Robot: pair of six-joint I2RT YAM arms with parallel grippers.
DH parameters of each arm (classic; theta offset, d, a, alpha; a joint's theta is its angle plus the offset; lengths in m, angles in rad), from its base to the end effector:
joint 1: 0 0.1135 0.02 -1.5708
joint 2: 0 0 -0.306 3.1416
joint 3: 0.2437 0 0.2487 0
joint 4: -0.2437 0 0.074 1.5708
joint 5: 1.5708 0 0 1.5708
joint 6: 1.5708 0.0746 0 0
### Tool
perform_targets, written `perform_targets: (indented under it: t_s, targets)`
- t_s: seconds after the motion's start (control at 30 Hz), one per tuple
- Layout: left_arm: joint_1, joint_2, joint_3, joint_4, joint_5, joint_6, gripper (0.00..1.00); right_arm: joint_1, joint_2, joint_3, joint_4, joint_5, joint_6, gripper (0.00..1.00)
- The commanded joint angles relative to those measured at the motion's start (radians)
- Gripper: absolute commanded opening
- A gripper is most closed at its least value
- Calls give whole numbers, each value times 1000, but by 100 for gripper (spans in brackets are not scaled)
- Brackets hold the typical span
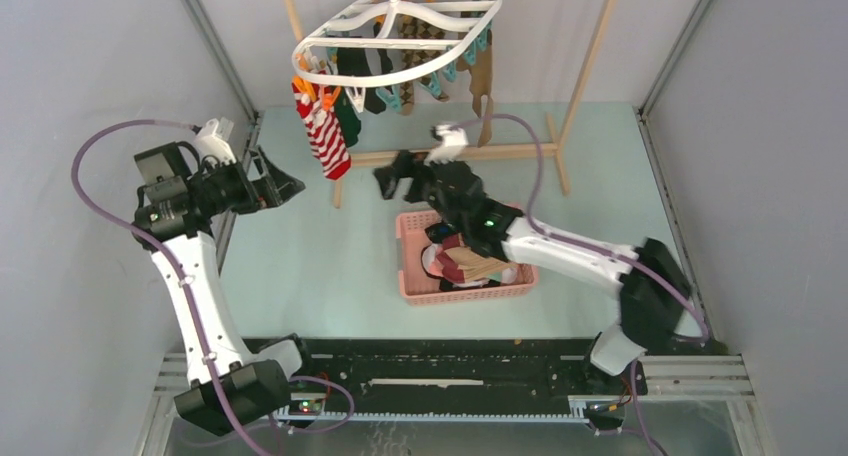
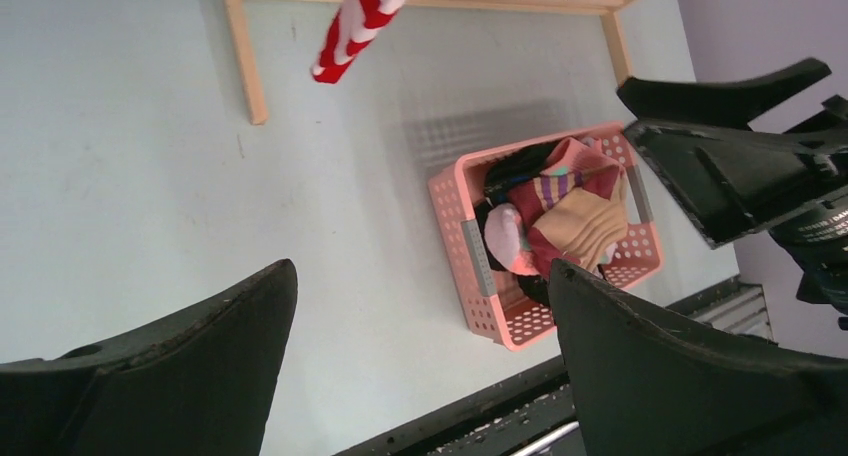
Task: Remove the socks clipped to the hanger
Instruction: Remove the sock from the hanger.
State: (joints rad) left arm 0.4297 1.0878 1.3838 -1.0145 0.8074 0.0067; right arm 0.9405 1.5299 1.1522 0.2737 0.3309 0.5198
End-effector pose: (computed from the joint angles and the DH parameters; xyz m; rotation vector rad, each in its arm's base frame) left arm 0.1913 0.0284 0.4296 -0.0421 2.1100 -0.6604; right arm 0.2540 0.3070 0.3710 -0.1059 1.7335 0.8185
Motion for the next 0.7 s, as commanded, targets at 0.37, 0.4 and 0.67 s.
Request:
perform_targets:
  t_s: [0.37,0.4,0.67]
  targets:
    - [211,68,-4,-175,23,191,100,78,683,878,-30,66,-359,96]
    - [214,72,-11,-185,25,208,100,77,712,916,-35,81,-359,95]
    - [250,121,12,-311,68,336,99,63,889,1155,-54,135,-393,62]
